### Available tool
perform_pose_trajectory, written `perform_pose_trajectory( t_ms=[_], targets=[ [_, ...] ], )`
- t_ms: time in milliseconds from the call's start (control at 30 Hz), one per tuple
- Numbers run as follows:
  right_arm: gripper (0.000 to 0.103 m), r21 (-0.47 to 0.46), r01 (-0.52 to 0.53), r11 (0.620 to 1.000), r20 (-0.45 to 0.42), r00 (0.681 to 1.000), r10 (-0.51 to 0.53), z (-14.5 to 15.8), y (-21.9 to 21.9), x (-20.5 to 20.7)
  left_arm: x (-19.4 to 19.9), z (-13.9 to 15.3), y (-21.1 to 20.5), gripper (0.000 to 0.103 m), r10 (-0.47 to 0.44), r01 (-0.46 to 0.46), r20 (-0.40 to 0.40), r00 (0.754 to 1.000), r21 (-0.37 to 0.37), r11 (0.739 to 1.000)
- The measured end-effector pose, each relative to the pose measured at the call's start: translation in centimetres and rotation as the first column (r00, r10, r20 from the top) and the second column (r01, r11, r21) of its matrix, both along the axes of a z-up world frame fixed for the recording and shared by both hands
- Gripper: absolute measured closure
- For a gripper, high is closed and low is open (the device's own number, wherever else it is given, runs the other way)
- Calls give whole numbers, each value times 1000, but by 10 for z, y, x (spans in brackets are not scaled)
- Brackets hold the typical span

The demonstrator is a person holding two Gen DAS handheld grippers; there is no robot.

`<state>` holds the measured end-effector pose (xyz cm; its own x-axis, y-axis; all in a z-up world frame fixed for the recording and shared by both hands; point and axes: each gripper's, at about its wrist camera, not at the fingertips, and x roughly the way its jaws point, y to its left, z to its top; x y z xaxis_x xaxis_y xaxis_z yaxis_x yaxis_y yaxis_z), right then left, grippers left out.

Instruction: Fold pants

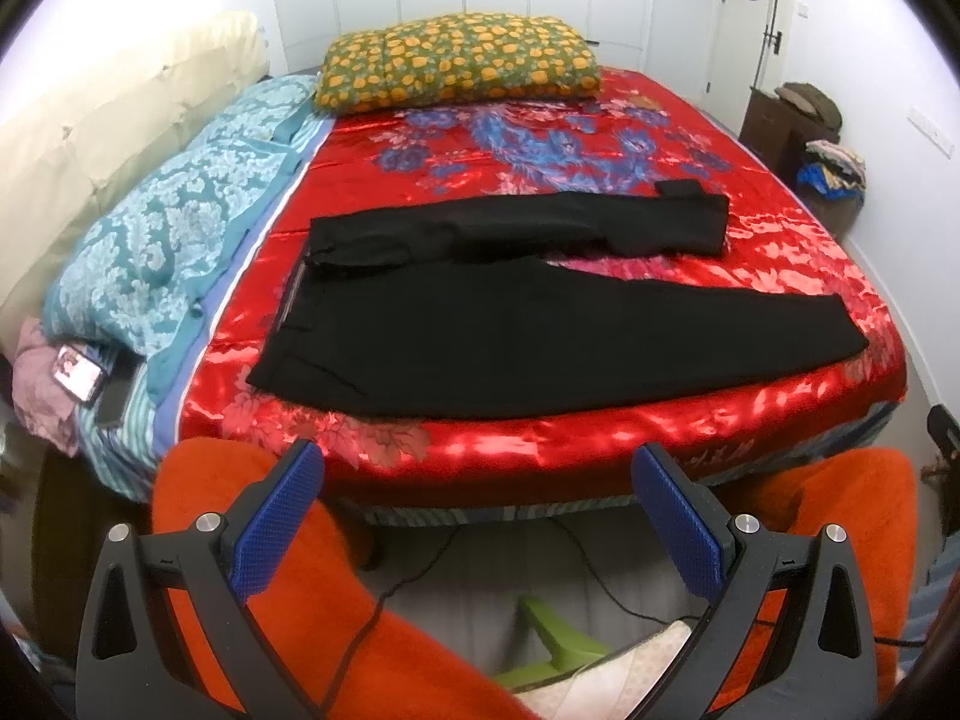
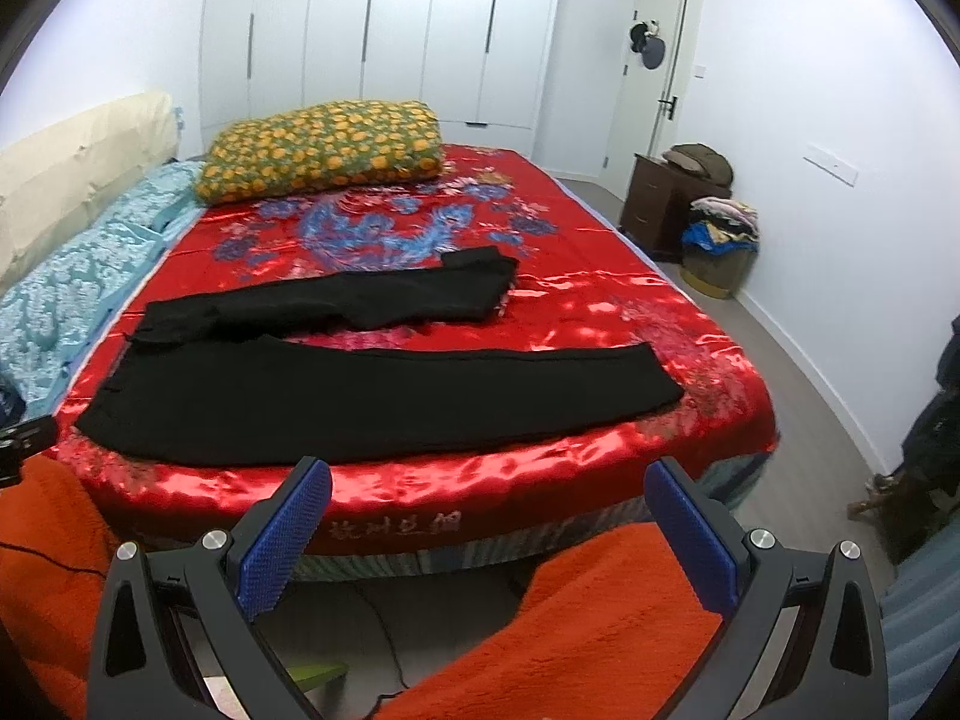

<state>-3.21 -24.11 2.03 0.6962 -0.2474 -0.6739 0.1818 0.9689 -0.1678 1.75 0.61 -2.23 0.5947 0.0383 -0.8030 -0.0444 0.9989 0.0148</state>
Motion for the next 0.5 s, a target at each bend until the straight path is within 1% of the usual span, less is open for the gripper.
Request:
perform_pose_trajectory(
  t_ms=[100,300,500],
  targets=[
    [0,-17,22,1000,-13,1000,-22,-1,-1,2,3,-3,1,1,6,-6,-16,1000,-6,1000],
    [0,-10,40,999,-57,998,-40,-10,-7,4,3,-5,-6,1,-7,7,-28,1000,13,1000],
    [0,-6,44,999,-78,996,-45,-16,-8,5,4,-8,-9,1,-7,8,-43,999,21,1000]
  ],
)
